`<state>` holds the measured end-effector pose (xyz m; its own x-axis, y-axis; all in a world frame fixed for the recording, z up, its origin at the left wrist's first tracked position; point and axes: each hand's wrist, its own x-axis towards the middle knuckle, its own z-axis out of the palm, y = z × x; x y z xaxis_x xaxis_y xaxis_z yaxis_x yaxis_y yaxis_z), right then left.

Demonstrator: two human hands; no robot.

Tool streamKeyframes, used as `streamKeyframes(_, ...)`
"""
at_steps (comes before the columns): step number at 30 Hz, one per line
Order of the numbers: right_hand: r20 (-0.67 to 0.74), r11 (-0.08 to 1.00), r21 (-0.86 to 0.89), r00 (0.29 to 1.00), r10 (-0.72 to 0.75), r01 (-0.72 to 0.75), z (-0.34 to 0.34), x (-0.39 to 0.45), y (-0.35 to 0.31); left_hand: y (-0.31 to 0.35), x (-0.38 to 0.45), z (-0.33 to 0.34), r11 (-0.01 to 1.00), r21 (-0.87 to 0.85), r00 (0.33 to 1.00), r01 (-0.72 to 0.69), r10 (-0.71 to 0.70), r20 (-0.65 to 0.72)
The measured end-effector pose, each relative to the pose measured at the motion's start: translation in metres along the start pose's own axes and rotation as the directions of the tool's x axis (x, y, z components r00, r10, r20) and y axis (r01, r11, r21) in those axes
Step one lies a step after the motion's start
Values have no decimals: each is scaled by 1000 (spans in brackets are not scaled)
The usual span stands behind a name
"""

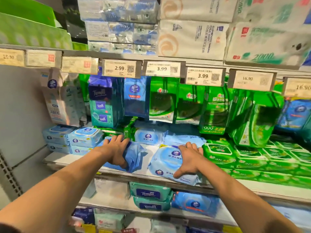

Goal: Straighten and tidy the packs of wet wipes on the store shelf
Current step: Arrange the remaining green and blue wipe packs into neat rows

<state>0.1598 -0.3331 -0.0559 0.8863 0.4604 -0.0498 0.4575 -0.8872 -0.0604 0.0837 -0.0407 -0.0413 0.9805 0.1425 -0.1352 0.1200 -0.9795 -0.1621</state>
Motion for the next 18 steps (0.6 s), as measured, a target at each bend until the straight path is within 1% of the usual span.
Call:
streamKeyframes(3, 44, 1000, 16, 999, -3, 2, -3, 1, -1, -5, 11, 2, 999, 10, 998, -38, 37, 57)
streamKeyframes(5, 91, 994, 107, 996, 0, -9, -4, 1, -1, -10, 17, 1, 998, 3, 996, -62, 62, 68)
streamKeyframes(7, 129, 987, 156, 992, 8, -28, -6, 0, -1, -13, 20, -3, 997, 5, 992, -80, 79, 97)
streamKeyframes(11, 152, 988, 151, 988, 4, -27, -8, 1, -5, -19, 23, -9, 995, 9, 984, -103, 100, 150)
streamKeyframes(14, 131, 992, 122, 991, 4, -20, -12, 0, -10, -24, 23, -8, 994, -15, 984, -112, 113, 138)
streamKeyframes(18, 22, 999, 34, 1000, -21, 20, -11, -9, -22, -27, 22, -5, 994, -4, 990, -109, 109, 85)
